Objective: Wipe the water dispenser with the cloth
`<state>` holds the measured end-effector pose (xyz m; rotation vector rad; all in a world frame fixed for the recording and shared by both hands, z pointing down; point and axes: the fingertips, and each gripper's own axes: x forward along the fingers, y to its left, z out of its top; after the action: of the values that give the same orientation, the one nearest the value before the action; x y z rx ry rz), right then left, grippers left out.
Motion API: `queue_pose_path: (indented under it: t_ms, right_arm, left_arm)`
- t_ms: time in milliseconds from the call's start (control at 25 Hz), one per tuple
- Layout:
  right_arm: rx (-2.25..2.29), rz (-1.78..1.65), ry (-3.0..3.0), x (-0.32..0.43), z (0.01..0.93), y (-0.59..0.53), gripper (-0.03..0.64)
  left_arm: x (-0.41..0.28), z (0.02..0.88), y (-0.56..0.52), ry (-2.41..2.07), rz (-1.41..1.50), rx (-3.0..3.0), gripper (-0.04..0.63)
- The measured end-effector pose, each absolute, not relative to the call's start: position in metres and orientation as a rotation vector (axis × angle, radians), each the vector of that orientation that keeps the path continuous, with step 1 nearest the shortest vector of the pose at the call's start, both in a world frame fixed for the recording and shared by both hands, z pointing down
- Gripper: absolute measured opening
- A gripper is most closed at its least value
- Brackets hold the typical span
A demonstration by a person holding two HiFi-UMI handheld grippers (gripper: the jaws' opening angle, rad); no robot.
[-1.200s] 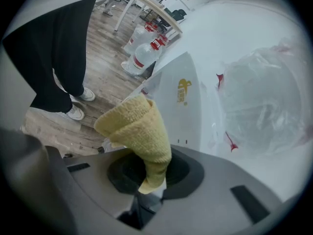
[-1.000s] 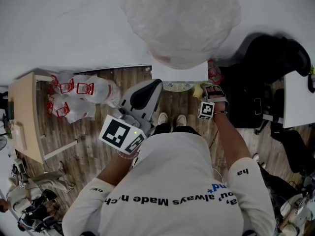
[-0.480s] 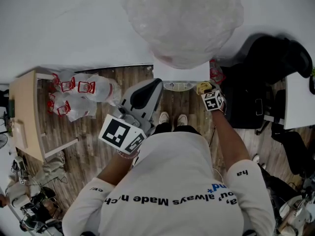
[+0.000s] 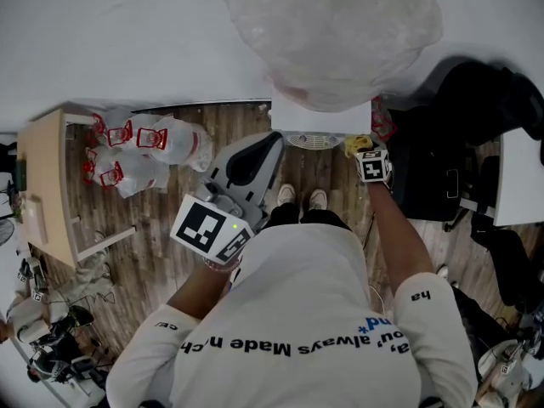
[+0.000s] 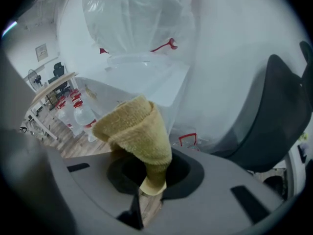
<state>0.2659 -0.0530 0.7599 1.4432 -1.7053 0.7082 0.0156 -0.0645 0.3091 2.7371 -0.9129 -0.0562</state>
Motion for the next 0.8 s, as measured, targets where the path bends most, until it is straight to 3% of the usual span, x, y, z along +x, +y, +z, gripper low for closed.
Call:
queue_pose_path:
  t_ms: [800]
  right_arm:
    - [1.427,0.821,-1.677,0.27,0.822,-0.052,0.063]
  left_arm:
    - [0.018,0.372,-0.06,-0.909,0.01,2.67,0.02]
